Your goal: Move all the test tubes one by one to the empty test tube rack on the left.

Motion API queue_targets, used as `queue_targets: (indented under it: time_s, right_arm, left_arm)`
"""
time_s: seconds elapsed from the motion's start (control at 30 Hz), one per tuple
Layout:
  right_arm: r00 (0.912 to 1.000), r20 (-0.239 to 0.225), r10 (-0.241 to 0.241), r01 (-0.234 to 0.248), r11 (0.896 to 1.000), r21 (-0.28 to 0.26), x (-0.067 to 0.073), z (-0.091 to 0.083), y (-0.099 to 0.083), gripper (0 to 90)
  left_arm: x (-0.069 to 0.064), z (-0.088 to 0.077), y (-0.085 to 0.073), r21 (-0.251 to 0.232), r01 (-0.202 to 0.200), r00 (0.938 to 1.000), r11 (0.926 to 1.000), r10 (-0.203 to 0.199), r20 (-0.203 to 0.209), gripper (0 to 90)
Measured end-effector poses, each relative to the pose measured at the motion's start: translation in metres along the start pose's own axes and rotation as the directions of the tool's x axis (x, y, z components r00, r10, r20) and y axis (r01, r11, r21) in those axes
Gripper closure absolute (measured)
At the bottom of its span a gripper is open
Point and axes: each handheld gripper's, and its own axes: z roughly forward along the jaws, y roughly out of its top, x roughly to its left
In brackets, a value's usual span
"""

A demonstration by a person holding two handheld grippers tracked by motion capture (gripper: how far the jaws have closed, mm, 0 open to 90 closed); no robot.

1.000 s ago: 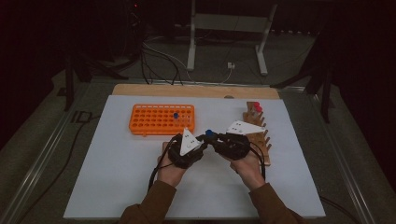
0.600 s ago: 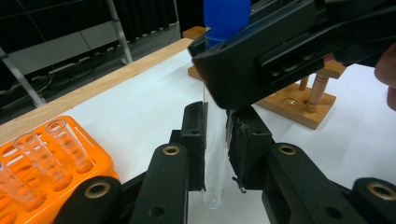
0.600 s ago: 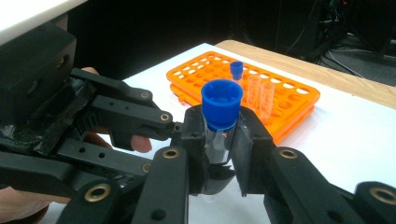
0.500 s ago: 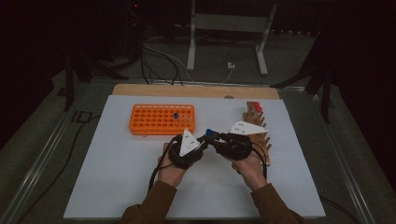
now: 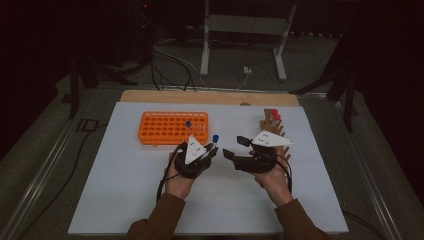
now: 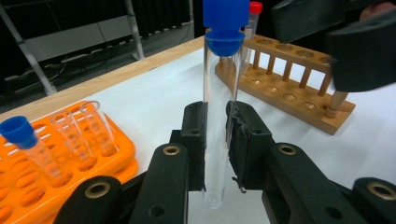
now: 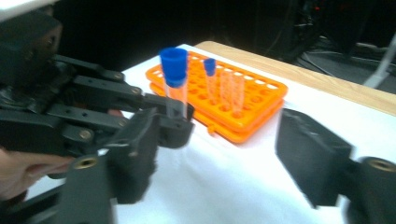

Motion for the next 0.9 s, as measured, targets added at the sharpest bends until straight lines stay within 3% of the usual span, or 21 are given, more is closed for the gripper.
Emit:
queue_targets:
  time_s: [0.4, 0.9]
  right_arm:
    - [0.9968, 0.079, 0.007, -0.008, 1.000, 0.012, -0.007, -0.016, -0.009, 4.8]
    - [0.9892, 0.142, 0.037, -0.038, 0.999, 0.007, -0.021, -0.034, -0.024, 0.8]
  left_arm:
    - [0.012, -0.006, -0.003, 0.000, 0.034, 0.9991, 0.9994, -0.034, -0.025, 77.4]
    - [0.027, -0.015, -0.004, -0.003, 0.057, 0.9969, 0.9984, -0.057, -0.055, 77.4]
